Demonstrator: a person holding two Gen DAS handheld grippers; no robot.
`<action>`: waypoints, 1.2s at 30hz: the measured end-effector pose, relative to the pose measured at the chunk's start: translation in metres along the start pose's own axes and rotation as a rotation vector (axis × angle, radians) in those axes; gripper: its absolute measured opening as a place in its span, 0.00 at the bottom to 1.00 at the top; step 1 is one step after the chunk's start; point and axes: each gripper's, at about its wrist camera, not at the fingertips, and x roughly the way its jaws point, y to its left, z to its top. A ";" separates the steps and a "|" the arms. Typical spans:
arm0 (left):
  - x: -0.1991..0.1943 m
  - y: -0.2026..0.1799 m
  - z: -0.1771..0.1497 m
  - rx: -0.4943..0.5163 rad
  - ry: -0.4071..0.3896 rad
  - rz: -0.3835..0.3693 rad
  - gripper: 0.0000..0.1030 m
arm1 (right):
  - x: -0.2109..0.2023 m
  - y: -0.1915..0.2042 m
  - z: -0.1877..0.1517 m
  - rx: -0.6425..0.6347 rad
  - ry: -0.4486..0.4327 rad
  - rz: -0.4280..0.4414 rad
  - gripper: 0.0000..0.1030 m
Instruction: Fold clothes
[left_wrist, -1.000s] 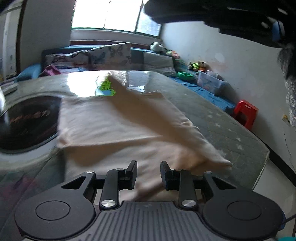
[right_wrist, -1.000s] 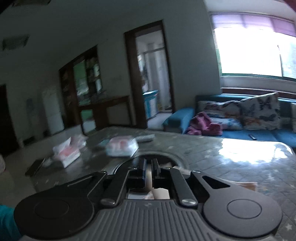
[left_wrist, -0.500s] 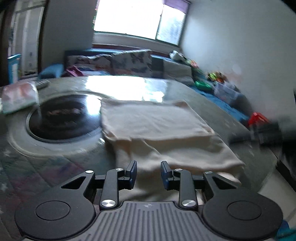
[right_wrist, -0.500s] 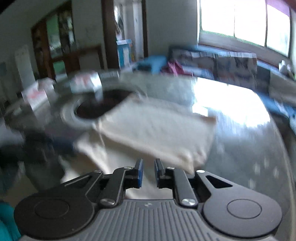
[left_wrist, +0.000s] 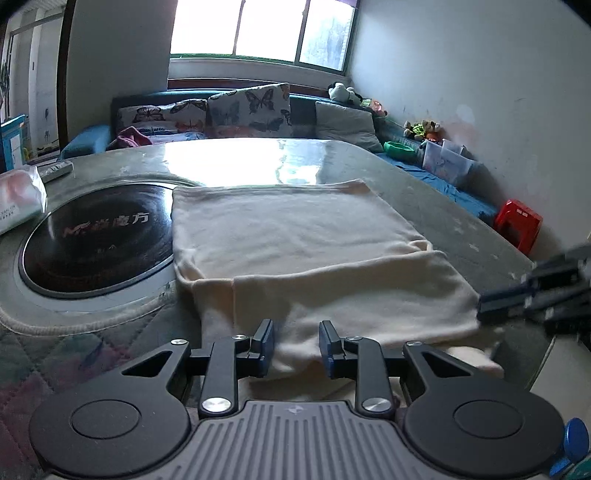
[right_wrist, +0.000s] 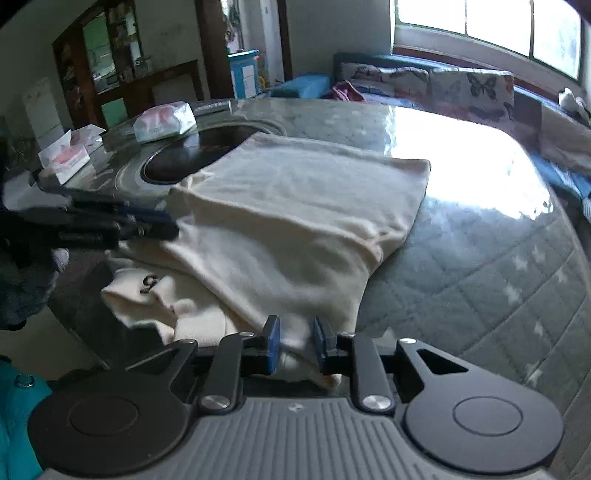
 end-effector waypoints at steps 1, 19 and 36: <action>-0.001 0.001 0.000 0.004 0.000 0.002 0.28 | -0.001 -0.001 0.004 -0.006 -0.014 -0.004 0.19; 0.011 0.006 0.021 0.025 0.004 0.036 0.27 | 0.040 -0.032 0.034 0.025 -0.074 -0.053 0.23; -0.001 -0.004 0.012 0.110 -0.011 -0.017 0.28 | 0.022 0.013 0.022 -0.152 -0.064 0.011 0.28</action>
